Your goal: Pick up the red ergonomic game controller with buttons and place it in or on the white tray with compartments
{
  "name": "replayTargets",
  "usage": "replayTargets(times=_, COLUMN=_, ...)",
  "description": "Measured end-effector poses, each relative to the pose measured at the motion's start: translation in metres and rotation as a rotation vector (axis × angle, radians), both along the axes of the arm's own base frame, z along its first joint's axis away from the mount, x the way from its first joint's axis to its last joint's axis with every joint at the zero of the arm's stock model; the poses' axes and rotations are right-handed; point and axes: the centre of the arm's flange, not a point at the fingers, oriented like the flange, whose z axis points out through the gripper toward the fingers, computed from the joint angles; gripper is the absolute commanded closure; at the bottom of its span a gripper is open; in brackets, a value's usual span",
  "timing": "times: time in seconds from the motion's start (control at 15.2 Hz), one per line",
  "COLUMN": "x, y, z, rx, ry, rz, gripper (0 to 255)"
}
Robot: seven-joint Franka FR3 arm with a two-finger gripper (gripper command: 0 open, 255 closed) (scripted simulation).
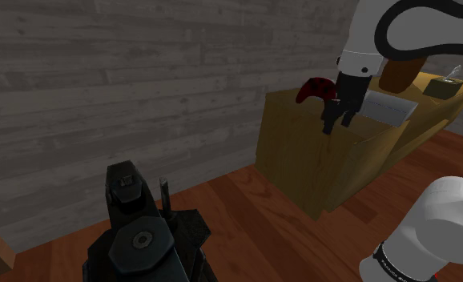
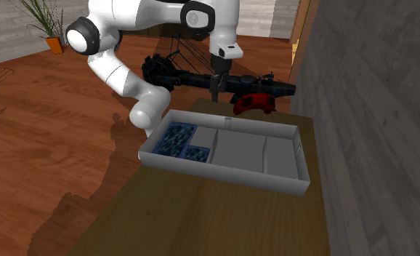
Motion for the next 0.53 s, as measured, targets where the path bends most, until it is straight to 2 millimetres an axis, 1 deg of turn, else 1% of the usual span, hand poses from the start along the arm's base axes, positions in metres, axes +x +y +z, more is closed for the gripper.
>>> replayTargets(times=0.07, x=0.000, y=0.000, z=0.000, rx=0.000, ry=0.000, rz=0.000, gripper=0)
replayTargets(times=0.13, x=0.004, y=-0.005, z=0.002, rx=-0.006, ry=-0.002, rz=0.012, gripper=0)
replayTargets(times=0.33, x=0.015, y=-0.023, z=0.018, rx=-0.039, ry=-0.012, rz=0.079, gripper=0)
replayTargets(times=0.53, x=0.034, y=-0.041, z=0.041, rx=-0.079, ry=-0.023, rz=0.158, gripper=0)
